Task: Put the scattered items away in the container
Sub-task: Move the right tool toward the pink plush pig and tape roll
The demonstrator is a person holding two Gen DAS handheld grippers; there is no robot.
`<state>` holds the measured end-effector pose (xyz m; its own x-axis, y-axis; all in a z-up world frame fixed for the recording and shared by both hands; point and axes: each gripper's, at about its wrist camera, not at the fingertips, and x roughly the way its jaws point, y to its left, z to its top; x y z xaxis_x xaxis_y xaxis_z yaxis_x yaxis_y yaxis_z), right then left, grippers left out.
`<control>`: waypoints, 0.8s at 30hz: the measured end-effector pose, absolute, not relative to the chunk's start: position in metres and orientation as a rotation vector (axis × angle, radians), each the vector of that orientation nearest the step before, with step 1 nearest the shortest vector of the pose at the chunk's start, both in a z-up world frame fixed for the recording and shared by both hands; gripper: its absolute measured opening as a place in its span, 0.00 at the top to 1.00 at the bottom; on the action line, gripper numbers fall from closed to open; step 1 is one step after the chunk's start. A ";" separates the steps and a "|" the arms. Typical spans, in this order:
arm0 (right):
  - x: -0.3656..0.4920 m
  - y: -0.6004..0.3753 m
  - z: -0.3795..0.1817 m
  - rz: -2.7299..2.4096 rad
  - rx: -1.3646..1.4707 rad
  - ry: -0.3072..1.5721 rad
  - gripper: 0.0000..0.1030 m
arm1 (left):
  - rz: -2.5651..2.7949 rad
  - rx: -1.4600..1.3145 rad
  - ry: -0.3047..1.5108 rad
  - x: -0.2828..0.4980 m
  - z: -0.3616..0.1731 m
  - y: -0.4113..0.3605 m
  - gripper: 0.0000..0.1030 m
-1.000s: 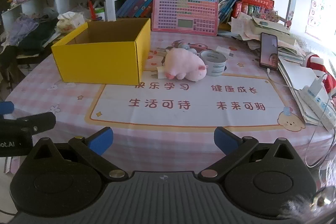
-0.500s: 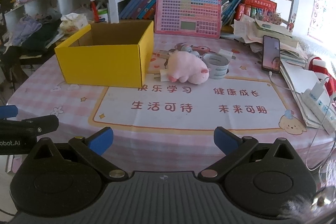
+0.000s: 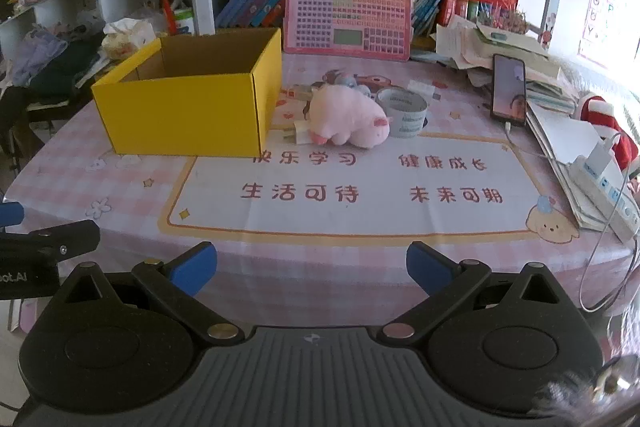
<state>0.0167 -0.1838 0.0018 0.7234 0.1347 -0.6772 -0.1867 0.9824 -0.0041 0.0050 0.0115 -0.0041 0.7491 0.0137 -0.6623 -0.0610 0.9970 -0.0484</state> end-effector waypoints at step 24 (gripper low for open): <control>0.017 -0.177 -0.001 0.132 -0.068 0.748 0.00 | -0.028 0.036 0.688 0.005 -0.001 0.004 0.00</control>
<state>0.0167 -0.1775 -0.0007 0.7255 0.0954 -0.6816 -0.1441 0.9894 -0.0150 0.0053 0.0038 -0.0010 0.7722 -0.0140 -0.6352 0.0377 0.9990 0.0238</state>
